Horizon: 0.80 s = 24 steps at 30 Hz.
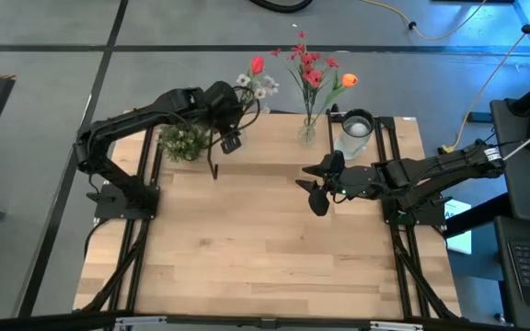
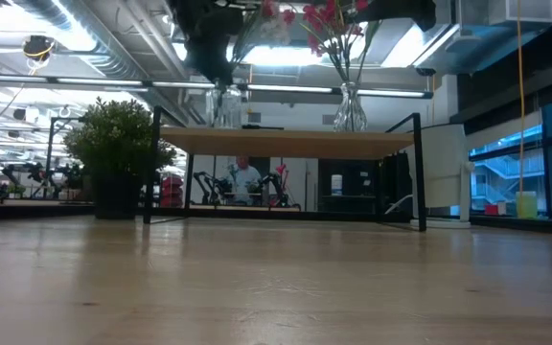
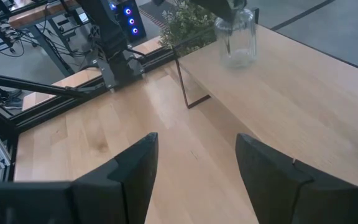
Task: Pick and place flowers into a vace then onto a shelf
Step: Put the transparent flower vase on the shelf
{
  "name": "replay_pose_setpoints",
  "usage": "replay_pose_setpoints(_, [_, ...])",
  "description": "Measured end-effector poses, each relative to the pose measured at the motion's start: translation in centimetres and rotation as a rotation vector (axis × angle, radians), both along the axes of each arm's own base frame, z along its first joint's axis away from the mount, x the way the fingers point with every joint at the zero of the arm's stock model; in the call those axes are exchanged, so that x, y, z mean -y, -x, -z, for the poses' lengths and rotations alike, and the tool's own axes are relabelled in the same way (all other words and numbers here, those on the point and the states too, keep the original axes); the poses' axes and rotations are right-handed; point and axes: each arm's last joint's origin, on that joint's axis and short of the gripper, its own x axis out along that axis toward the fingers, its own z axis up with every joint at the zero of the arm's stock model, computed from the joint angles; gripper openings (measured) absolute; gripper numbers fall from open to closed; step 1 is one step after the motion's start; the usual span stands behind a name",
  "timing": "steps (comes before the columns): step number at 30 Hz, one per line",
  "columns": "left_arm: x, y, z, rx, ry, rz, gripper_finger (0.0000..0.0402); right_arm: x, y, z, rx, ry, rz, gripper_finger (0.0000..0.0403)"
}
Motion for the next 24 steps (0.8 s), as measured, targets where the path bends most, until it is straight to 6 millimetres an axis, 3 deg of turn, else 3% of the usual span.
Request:
replay_pose_setpoints(7, [-0.8,0.5,0.0,-0.023,-0.020,-0.025,0.0161,0.0,0.0,0.0,-0.002,0.004,-0.002,0.0217])
replay_pose_setpoints(16, [-1.4,-0.6,1.0,-0.040,-0.018,-0.007,0.0164,0.0,0.0,0.0,-0.004,0.006,-0.002,0.0217])
replay_pose_setpoints(24, [-1.4,-0.4,0.9,-0.044,-0.017,-0.009,0.0176,0.0,0.0,0.1,-0.011,0.008,-0.003,0.0217])
